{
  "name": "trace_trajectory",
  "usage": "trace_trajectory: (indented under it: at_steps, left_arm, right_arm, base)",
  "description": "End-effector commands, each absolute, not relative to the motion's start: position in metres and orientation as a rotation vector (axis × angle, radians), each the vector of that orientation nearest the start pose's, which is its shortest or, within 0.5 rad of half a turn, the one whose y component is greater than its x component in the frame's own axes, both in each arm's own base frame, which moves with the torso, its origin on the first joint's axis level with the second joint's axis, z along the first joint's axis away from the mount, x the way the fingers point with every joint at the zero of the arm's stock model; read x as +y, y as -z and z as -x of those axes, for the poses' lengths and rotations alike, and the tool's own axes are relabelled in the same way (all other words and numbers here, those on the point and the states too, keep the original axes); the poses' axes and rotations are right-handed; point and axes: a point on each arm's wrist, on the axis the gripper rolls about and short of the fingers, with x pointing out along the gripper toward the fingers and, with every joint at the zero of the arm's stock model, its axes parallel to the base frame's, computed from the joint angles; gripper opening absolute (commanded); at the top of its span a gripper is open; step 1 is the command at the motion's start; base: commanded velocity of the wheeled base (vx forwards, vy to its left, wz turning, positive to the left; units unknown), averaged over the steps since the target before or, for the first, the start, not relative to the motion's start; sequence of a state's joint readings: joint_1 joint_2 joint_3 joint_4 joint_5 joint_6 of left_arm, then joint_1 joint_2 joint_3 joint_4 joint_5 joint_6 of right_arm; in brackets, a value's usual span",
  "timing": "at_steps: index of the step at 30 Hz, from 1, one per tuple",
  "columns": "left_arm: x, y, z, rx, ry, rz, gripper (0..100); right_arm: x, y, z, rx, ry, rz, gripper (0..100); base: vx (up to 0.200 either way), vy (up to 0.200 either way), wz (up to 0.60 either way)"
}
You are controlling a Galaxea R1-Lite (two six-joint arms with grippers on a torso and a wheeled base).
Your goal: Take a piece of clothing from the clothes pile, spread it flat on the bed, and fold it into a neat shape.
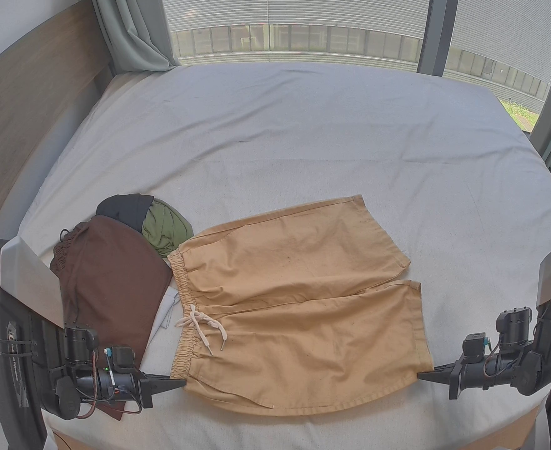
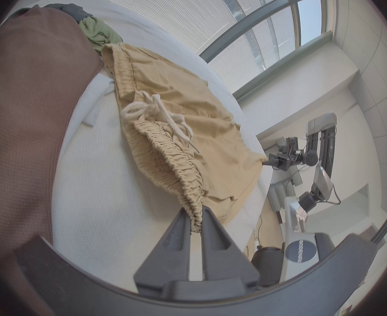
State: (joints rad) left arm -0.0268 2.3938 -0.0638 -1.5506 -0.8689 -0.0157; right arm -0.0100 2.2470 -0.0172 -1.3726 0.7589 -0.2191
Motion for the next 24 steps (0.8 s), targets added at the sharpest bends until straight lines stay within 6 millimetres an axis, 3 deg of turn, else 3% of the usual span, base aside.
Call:
trace_trajectory:
  at_steps: [1, 9, 24]
  left_arm:
    - [-0.026, 0.018, -0.227, 0.665, 0.846, 0.354, 0]
    - [-0.030, -0.003, -0.236, 0.599, 0.851, 0.386, 0]
    - [-0.029, -0.014, -0.249, 0.534, 0.849, 0.391, 0]
  right_arm:
    - [0.014, 0.006, -0.209, 0.651, -0.774, -0.130, 0]
    - [0.018, -0.014, -0.221, 0.574, -0.762, -0.176, 0]
    - [0.018, -0.026, -0.231, 0.465, -0.747, -0.206, 0]
  base:
    - [0.000, 0.000, 0.00]
    - [0.000, 0.000, 0.00]
    - [0.000, 0.000, 0.00]
